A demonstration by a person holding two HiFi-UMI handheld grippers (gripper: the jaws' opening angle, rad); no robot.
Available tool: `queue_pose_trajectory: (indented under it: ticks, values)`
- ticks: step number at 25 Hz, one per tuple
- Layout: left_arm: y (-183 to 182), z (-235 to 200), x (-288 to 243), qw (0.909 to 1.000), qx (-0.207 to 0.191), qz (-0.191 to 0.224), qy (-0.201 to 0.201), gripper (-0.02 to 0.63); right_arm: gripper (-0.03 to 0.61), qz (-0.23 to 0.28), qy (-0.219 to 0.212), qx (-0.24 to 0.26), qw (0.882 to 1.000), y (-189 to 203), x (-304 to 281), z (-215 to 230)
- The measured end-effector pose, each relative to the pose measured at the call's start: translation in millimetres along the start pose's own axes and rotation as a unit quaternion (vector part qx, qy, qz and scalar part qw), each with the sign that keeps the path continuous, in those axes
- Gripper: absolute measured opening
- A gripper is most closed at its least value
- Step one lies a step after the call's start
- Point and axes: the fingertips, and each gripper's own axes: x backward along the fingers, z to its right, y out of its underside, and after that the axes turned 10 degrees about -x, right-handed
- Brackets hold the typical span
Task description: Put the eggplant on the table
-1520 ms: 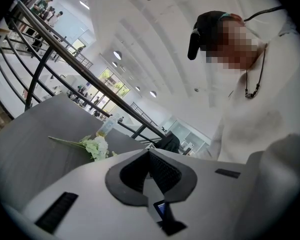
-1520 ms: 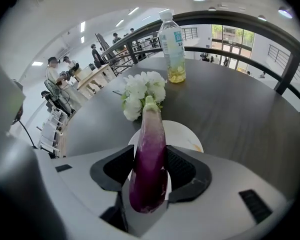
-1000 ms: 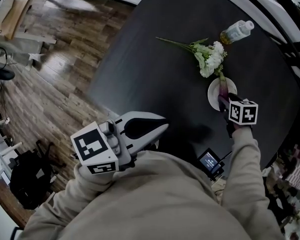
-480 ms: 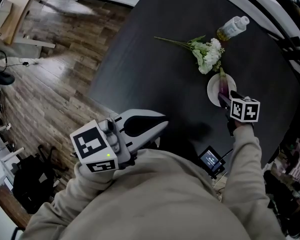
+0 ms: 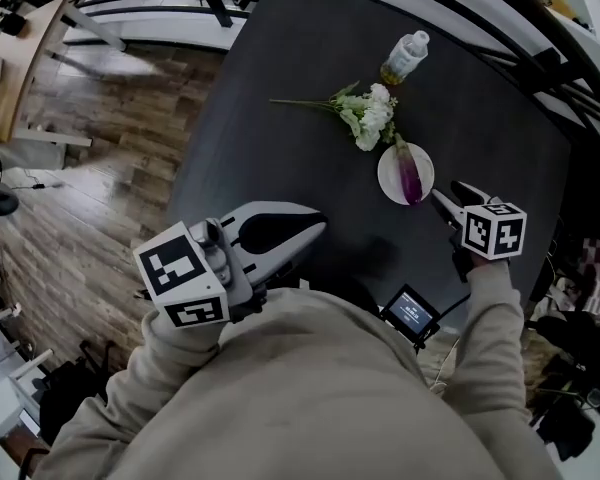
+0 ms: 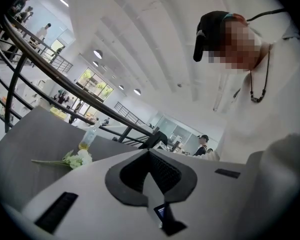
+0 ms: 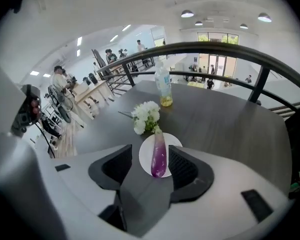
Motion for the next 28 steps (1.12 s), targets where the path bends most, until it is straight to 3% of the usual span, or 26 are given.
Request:
queue_pose_trajectory:
  ticks: [6, 9, 14, 19, 23, 28]
  values:
    - [-30.7, 19.9, -18.9, 0.9974, -0.046, 0.002, 0.055, 0.006, 0.184, 0.126, -0.047, -0.035, 0.99, -31.7, 93.7, -29.9]
    - [-46.9, 27.5, -26.4, 0.9946, -0.07, 0.003, 0.077, 0.006, 0.057, 0.197, -0.068, -0.027, 0.978, -44.9, 136.1, -53.2]
    - [-68.9, 41.9, -39.7, 0.9878, -0.107, 0.007, 0.113, 0.006, 0.017, 0.285, -0.109, 0.01, 0.952, -55.6, 200.2, -95.9]
    - [-85.8, 56.3, -54.4, 0.9819, -0.127, 0.016, 0.139, 0.006, 0.014, 0.331, -0.137, 0.062, 0.932, -59.8, 253.3, -148.7]
    - [-90.3, 69.4, -64.9, 0.9756, -0.139, 0.019, 0.169, 0.006, 0.014, 0.361, -0.145, 0.07, 0.919, -58.4, 275.1, -173.1]
    - [-91.9, 69.7, -65.2, 0.9721, -0.141, 0.017, 0.186, 0.006, 0.014, 0.371, -0.135, 0.073, 0.916, -60.3, 279.4, -184.6]
